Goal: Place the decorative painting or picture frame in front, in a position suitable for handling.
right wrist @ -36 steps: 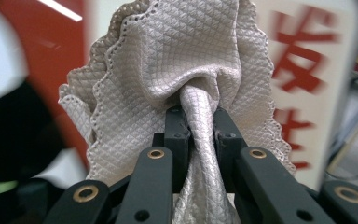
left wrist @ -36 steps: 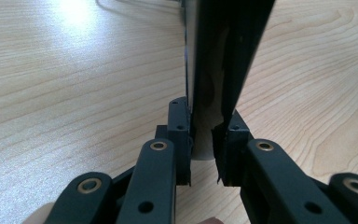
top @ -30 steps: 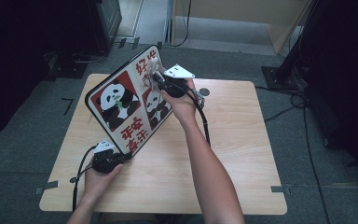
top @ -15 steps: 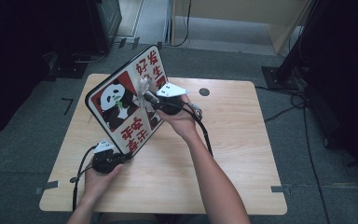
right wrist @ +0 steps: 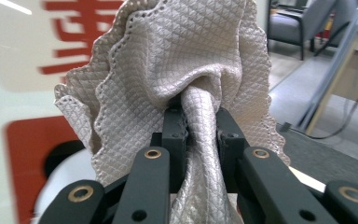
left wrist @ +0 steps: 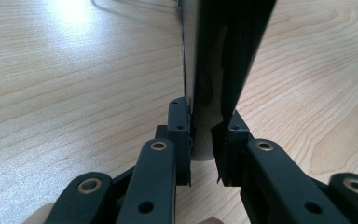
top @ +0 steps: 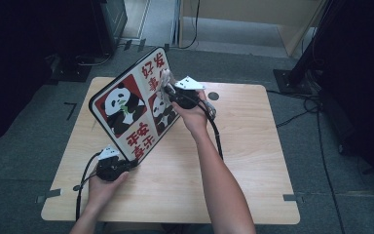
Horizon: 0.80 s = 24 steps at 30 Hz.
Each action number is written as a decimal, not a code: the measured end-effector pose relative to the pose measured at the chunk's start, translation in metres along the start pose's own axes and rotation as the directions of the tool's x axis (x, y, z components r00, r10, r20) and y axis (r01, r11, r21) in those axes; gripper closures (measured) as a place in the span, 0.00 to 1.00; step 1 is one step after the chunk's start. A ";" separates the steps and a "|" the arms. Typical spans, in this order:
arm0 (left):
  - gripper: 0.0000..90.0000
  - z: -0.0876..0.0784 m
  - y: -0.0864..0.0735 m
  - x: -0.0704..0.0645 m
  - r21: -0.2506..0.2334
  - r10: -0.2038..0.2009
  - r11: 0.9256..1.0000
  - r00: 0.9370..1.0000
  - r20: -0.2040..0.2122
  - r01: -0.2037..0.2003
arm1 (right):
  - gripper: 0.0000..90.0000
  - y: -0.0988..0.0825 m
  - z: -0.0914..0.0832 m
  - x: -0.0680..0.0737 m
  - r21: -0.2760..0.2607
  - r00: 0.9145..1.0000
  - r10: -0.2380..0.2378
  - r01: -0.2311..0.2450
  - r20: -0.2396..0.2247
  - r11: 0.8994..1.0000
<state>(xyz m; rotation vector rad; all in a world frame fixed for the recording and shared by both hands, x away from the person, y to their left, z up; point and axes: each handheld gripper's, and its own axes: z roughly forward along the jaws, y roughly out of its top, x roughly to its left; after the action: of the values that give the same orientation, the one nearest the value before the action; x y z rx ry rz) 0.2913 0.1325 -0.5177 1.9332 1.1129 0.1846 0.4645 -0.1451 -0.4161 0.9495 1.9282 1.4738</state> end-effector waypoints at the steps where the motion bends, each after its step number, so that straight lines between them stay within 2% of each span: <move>1: 0.89 0.000 0.000 0.000 0.000 0.000 1.000 1.000 0.000 0.000 | 0.87 0.000 0.001 -0.001 0.000 1.000 0.000 0.000 0.008 1.000; 4: 0.88 0.000 0.000 0.000 0.000 0.000 1.000 1.000 0.000 0.000 | 0.87 -0.001 0.000 0.000 -0.001 1.000 0.000 0.000 0.009 1.000; 6: 0.89 0.000 0.000 0.000 0.000 0.000 1.000 1.000 0.000 0.000 | 0.86 -0.003 -0.002 0.003 0.004 1.000 0.009 -0.009 -0.006 1.000; 9: 0.89 0.000 0.000 0.000 0.000 0.000 1.000 1.000 0.000 0.000 | 0.86 -0.009 -0.008 0.017 0.011 0.996 -0.010 0.011 -0.086 1.000; 10: 0.89 0.000 0.000 0.000 0.000 0.000 1.000 1.000 0.000 0.000 | 0.85 -0.010 -0.009 0.020 0.006 0.995 -0.024 0.024 -0.098 1.000; 11: 0.89 0.000 0.000 0.000 0.000 0.000 1.000 1.000 0.000 0.000 | 0.85 -0.012 -0.012 0.027 0.005 0.990 -0.046 0.047 -0.136 0.999; 13: 0.89 0.000 0.000 0.000 0.001 0.001 1.000 1.000 0.000 -0.001 | 0.86 -0.015 -0.016 0.037 0.000 0.979 -0.088 0.089 -0.185 0.996; 15: 0.89 0.000 0.000 0.000 0.001 0.000 1.000 1.000 -0.001 0.000 | 0.88 -0.018 -0.020 0.047 -0.003 0.962 -0.149 0.152 -0.227 0.988; 16: 0.89 0.000 0.000 0.000 0.001 0.001 1.000 1.000 -0.001 -0.001 | 0.88 -0.018 -0.020 0.048 -0.003 0.961 -0.155 0.158 -0.229 0.987; 17: 0.89 0.000 0.000 0.000 0.001 0.001 1.000 1.000 -0.001 -0.001 | 0.89 -0.017 -0.020 0.047 -0.001 0.962 -0.160 0.164 -0.223 0.986; 19: 0.89 0.000 0.000 0.000 0.001 0.001 1.000 1.000 -0.001 -0.001 | 0.89 -0.015 -0.018 0.042 -0.004 0.971 -0.148 0.150 -0.190 0.989; 21: 0.89 0.000 0.000 0.000 0.001 0.001 1.000 1.000 -0.001 -0.001 | 0.89 -0.013 -0.015 0.033 0.000 0.983 -0.112 0.114 -0.142 0.994; 24: 0.89 0.000 0.000 0.000 0.001 0.000 1.000 1.000 0.003 0.000 | 0.90 -0.011 -0.009 0.019 -0.001 0.993 -0.063 0.063 -0.102 0.998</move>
<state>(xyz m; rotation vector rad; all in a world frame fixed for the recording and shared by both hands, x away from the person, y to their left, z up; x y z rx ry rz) 0.2915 0.1325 -0.5178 1.9340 1.1113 0.1812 0.4440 -0.1372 -0.4243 0.8206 2.0135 1.5106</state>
